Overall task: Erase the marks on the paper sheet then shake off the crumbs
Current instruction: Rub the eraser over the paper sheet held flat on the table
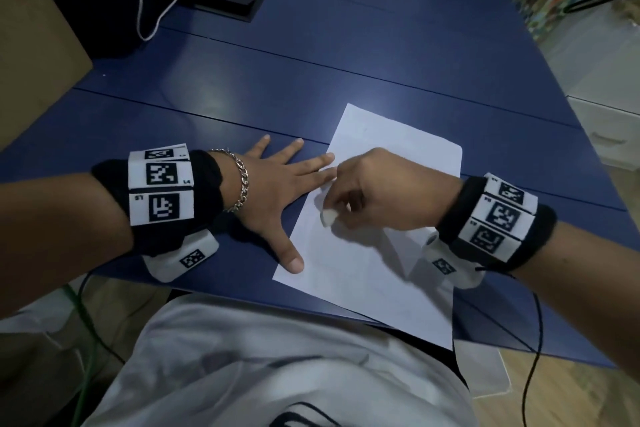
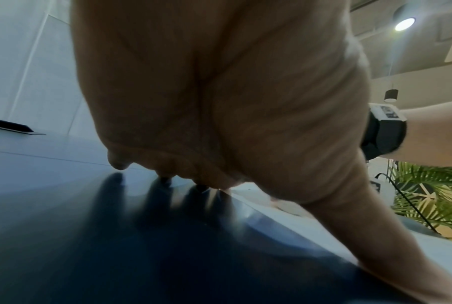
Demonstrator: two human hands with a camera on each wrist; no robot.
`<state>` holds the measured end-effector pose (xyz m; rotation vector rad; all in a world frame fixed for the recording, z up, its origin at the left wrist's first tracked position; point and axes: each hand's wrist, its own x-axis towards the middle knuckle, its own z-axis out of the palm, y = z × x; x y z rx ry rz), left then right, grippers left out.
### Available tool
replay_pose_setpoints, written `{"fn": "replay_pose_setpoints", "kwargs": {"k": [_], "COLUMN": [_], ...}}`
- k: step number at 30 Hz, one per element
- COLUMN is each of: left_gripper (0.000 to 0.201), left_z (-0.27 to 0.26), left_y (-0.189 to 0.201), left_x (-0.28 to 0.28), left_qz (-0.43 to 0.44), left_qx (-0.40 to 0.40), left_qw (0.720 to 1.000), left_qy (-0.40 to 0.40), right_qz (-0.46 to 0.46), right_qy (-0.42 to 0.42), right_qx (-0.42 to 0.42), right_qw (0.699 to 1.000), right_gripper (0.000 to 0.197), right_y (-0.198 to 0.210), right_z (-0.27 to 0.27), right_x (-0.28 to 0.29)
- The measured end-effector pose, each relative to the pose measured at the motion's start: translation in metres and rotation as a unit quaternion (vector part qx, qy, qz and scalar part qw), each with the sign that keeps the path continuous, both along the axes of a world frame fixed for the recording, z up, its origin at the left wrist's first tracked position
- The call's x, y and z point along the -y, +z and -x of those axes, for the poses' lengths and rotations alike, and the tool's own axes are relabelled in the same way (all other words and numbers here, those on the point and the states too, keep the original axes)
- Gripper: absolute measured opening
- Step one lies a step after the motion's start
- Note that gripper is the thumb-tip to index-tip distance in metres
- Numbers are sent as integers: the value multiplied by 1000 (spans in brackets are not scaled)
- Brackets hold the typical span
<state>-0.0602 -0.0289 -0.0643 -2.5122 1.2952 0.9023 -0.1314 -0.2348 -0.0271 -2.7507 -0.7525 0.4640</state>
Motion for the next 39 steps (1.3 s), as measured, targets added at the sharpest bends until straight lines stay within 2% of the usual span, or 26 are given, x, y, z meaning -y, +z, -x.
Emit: {"fn": "replay_pose_setpoints", "kwargs": {"k": [3,7,9,12,17,22,26,31,33,36,39], "left_gripper": [159,160,160,162,162,162,163,163,162,162,163], "left_z": [0,0,0,0,1,1,0,1,1,0,1], "left_y": [0,1,1,0,0,1,1,0,0,1,1], "left_x": [0,-1,0,0,0,1,1,1,1,1,2], "left_qz": [3,4,2,-2,7,-7,-2,-3,2,6,2], "left_qx": [1,1,1,6,0,-1,-7,-4,-4,-2,-1], "left_qw": [1000,1000,1000,1000,1000,1000,1000,1000,1000,1000,1000], "left_qy": [1,2,0,0,6,3,5,7,9,8,9], "right_qz": [-9,-6,-7,0,6,5,8,33,34,44,60], "right_qy": [-5,57,18,-45,28,-55,28,-70,-62,-29,-108], "right_qx": [43,-36,2,63,-6,76,27,88,89,47,67], "right_qw": [999,998,1000,997,1000,996,999,993,994,997,990], "right_gripper": [4,13,4,20,11,9,5,8,9,11,15], "right_y": [-2,-1,-4,-7,-2,-5,-3,-2,-6,-9,-2], "right_z": [5,22,11,3,13,-8,13,-8,0,13,-2], "right_x": [-3,-8,-3,0,-11,1,-13,-5,-14,-26,-16]}}
